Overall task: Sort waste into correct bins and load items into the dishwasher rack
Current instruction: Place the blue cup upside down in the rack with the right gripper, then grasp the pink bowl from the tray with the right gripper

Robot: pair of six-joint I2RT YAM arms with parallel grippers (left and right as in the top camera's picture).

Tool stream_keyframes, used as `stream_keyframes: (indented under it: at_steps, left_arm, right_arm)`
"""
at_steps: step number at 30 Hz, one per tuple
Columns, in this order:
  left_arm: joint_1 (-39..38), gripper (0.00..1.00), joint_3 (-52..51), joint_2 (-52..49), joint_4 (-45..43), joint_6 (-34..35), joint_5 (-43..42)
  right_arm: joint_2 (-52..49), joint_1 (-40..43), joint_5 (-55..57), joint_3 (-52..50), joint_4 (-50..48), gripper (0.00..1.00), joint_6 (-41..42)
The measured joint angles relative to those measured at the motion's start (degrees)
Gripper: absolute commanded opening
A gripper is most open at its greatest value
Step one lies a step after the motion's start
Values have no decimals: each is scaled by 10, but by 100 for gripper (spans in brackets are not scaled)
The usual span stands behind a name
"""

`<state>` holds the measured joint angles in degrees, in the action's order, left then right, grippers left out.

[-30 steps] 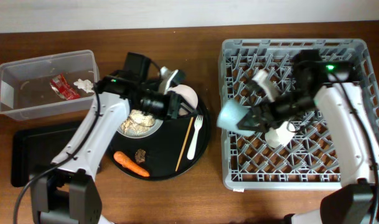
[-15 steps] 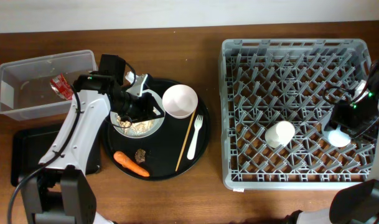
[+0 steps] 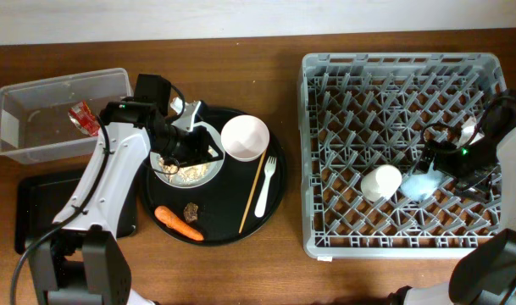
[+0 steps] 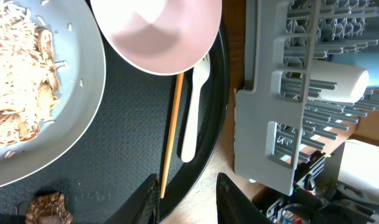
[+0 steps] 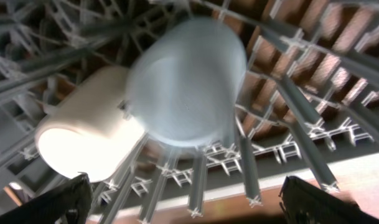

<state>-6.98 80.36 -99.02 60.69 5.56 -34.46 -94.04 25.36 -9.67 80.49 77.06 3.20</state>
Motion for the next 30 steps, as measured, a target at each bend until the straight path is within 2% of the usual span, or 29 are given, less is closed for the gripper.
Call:
stream_keyframes:
  at_steps: [8,11,14,16,17,20,21,23,25,27,30]
  left_arm:
    - [0,31,0,0,3,0,0]
    - [0,34,0,0,7,0,18]
    - [0,34,0,0,26,8,79]
    - [0,34,0,0,30,24,123]
    - [0,34,0,0,29,27,139]
    - [1,35,0,0,50,81,220]
    - [6,35,0,0,62,102,243]
    - [22,36,0,0,68,122,268]
    - [59,37,0,0,73,130,281]
    - [90,40,0,1,77,136,290]
    - [102,41,0,2,79,138,292]
  right_arm:
    - [12,0,-53,1,20,97,-5]
    - [63,-12,-120,1,38,94,-54]
    - [123,-112,-176,3,21,89,-102]
    - [130,-219,-192,5,-18,79,-111]
    - [129,-256,-192,4,-40,78,-108]
    - [106,-404,-141,7,-143,86,-61]
    - [94,-443,-113,11,-154,90,-47]
    - [32,-501,-57,74,-145,92,-27]
    - [-9,-516,-35,121,-152,93,-21]
    - [-95,-518,4,215,-167,92,-17]
    - [-173,-518,16,240,-213,87,-17]
